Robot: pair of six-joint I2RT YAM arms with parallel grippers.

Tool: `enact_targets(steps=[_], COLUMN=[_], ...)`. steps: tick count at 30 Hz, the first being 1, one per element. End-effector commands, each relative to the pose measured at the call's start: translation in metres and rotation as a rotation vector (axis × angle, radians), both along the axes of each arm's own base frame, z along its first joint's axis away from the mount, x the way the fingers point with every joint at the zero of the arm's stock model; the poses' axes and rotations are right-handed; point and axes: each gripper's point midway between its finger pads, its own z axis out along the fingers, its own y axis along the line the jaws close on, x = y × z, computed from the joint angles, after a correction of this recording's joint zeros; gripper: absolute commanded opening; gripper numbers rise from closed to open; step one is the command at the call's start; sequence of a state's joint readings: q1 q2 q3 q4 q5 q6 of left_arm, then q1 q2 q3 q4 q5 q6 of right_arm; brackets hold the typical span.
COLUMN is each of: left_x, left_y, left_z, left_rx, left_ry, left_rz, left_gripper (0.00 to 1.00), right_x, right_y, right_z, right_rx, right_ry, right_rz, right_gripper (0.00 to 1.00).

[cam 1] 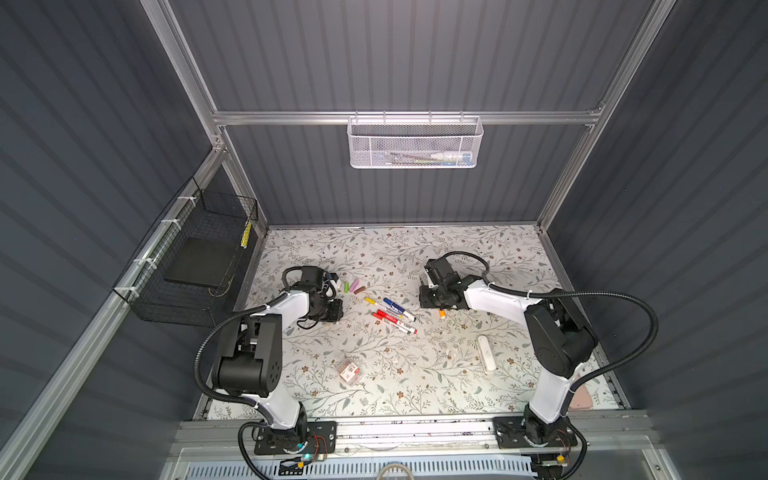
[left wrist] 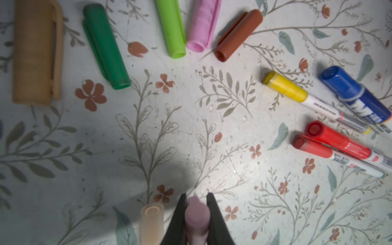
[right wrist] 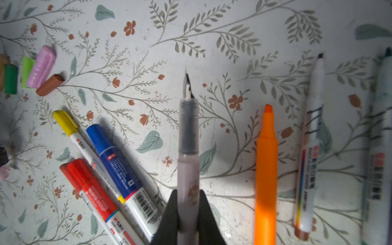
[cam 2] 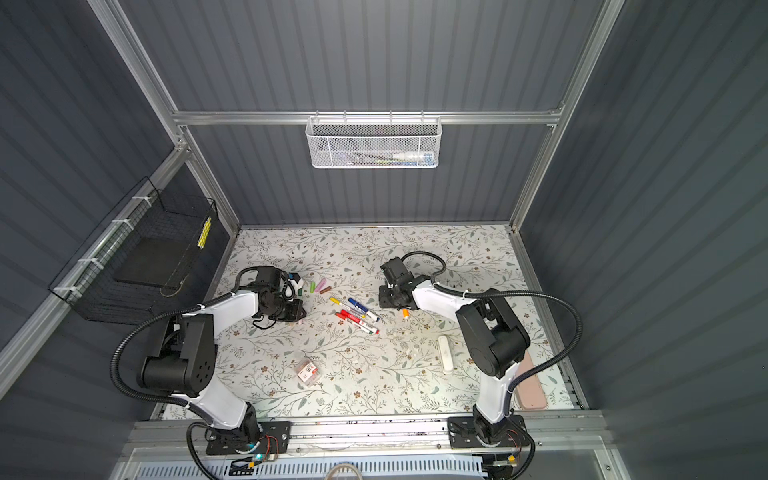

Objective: Open the pen caps
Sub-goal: 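Carry the pink cap toward the caps row while the right lowers the pen, then release the pink cap by the caps row while the right sets the pen down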

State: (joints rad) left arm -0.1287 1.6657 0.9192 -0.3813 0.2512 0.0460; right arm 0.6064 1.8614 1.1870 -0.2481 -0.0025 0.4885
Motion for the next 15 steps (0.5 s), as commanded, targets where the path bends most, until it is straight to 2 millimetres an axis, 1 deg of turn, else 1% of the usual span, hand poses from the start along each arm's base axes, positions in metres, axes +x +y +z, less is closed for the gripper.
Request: enact_targets(steps=[1, 4, 8, 11, 13, 15], left_x=[0.003, 0.004, 0.005, 0.006, 0.009, 0.011], left_y=[0.003, 0.002, 0.001, 0.0, 0.0, -0.002], left_z=[-0.002, -0.004, 0.002, 0.012, 0.024, 0.038], left_rx=[0.026, 0.019, 0.012, 0.004, 0.001, -0.015], left_ry=[0.01, 0.02, 0.006, -0.015, -0.042, -0.078], left_rz=[-0.003, 0.002, 0.01, 0.013, 0.017, 0.017], left_gripper=[0.13, 0.22, 0.28, 0.35, 0.4, 0.43], right_x=[0.001, 0.0, -0.001, -0.001, -0.002, -0.002], right_y=[-0.006, -0.007, -0.01, -0.012, -0.013, -0.013], right_z=[-0.008, -0.014, -0.016, -0.019, -0.018, -0.02], right_rx=[-0.048, -0.063, -0.078, -0.097, -0.099, -0.101], right_ry=[0.019, 0.033, 0.038, 0.042, 0.047, 0.043], right_rz=[0.002, 0.006, 0.009, 0.009, 0.007, 0.007], right_gripper=[0.02, 0.02, 0.02, 0.02, 0.02, 0.03])
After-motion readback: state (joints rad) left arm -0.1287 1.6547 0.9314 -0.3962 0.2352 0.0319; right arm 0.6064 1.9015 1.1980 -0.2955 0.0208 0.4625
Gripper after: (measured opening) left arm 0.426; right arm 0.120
